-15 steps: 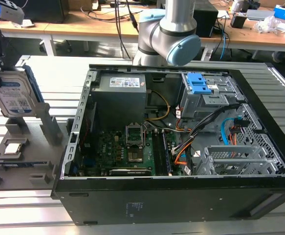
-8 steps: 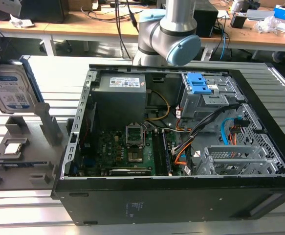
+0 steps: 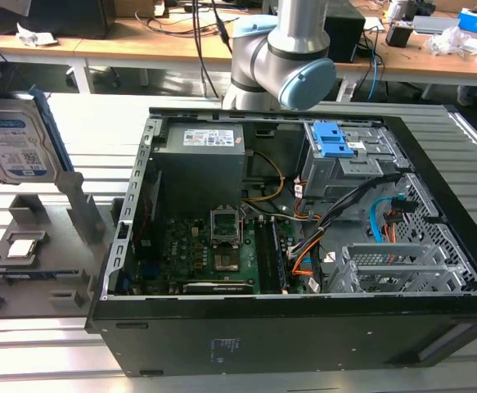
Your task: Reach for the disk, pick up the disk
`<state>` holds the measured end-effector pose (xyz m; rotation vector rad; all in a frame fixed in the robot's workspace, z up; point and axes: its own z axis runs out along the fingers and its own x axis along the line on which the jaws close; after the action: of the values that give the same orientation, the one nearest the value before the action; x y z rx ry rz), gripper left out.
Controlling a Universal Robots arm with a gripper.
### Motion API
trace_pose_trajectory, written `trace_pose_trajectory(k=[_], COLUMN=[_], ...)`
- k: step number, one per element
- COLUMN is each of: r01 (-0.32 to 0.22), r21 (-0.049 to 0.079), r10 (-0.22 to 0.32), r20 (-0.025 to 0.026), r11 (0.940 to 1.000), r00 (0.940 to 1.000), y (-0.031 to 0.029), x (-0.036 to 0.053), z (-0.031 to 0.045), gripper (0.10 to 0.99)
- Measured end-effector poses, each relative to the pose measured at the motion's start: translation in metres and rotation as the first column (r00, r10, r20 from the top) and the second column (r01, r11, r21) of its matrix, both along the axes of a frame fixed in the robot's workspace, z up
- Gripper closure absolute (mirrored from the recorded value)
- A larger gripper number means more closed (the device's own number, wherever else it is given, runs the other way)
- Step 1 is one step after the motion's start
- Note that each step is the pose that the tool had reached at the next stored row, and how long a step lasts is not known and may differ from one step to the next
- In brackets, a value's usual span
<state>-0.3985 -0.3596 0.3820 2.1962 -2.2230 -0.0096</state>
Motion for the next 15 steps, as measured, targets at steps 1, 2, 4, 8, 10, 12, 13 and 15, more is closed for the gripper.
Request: trace_pose_trajectory(k=[1, 2, 4, 8, 10, 12, 13, 15], r01=[0.0, 0.0, 0.0, 0.0, 0.0, 0.0, 0.0, 0.0], r21=[0.0, 0.0, 0.0, 0.0, 0.0, 0.0, 0.0, 0.0], r10=[0.0, 0.0, 0.0, 0.0, 0.0, 0.0, 0.0, 0.0], r20=[0.0, 0.0, 0.0, 0.0, -0.0001, 0.0, 0.0, -0.0001], r11=[1.0, 1.0, 1.0, 1.0, 1.0, 1.0, 1.0, 1.0], r00=[1.0, 1.0, 1.0, 1.0, 1.0, 1.0, 1.0, 1.0], y=[0.0, 0.0, 0.0001, 0.0001, 0.0001, 0.0001, 0.0002, 0.0002], x=[0.0, 0.0, 0.0, 0.0001, 0.0001, 0.0001, 0.0001, 0.0001], z=[0.0014, 0.0024, 0.0056, 0.011, 0.0142, 0.0184, 0.0219, 0.0272], gripper=[0.722, 0.722, 0.722, 0.722, 0.722, 0.722, 0.722, 0.722])
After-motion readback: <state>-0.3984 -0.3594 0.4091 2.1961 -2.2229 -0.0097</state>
